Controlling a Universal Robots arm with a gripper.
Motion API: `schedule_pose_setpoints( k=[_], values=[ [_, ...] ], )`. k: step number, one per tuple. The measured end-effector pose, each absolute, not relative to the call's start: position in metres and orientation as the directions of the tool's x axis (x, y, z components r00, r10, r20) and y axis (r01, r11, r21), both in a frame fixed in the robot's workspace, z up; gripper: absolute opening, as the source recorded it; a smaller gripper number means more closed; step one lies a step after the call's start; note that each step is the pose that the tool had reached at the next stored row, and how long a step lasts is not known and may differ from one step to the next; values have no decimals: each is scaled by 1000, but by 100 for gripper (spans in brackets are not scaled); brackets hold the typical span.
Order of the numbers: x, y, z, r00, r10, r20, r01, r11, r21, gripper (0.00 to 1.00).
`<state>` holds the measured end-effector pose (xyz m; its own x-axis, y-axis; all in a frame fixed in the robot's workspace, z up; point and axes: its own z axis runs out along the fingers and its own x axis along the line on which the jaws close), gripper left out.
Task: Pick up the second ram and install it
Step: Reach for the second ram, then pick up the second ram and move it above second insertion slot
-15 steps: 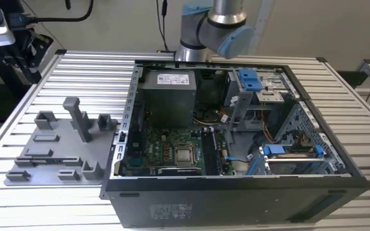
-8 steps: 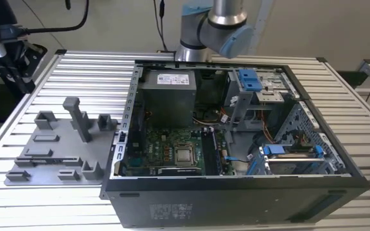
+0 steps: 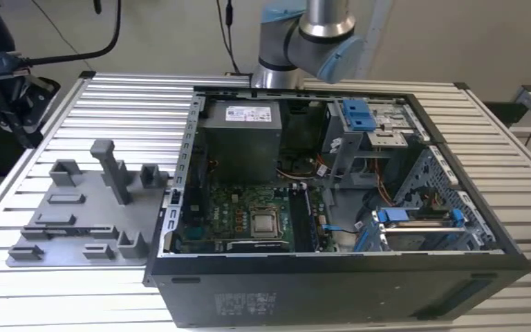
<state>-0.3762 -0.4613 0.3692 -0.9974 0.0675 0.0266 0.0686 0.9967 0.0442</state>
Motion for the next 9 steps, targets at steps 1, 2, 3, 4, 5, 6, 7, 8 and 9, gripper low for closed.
schedule_pose_setpoints(
  k=[1,2,3,4,5,6,7,8,9],
  values=[
    [-376,-461,369,-997,68,27,69,997,44,11],
    [-376,-461,369,-997,67,27,69,997,44,11],
    [-376,-461,369,-997,67,27,69,997,44,11],
    [-376,-461,369,-997,67,27,69,997,44,11],
    [-376,-461,369,-997,67,27,69,997,44,11],
    [-376,-461,369,-997,67,27,69,997,44,11],
    [-376,-461,369,-997,67,27,69,997,44,11],
    [-376,-461,369,-997,67,27,69,997,44,11],
    [-376,-461,369,-997,67,27,69,997,44,11]
  ],
)
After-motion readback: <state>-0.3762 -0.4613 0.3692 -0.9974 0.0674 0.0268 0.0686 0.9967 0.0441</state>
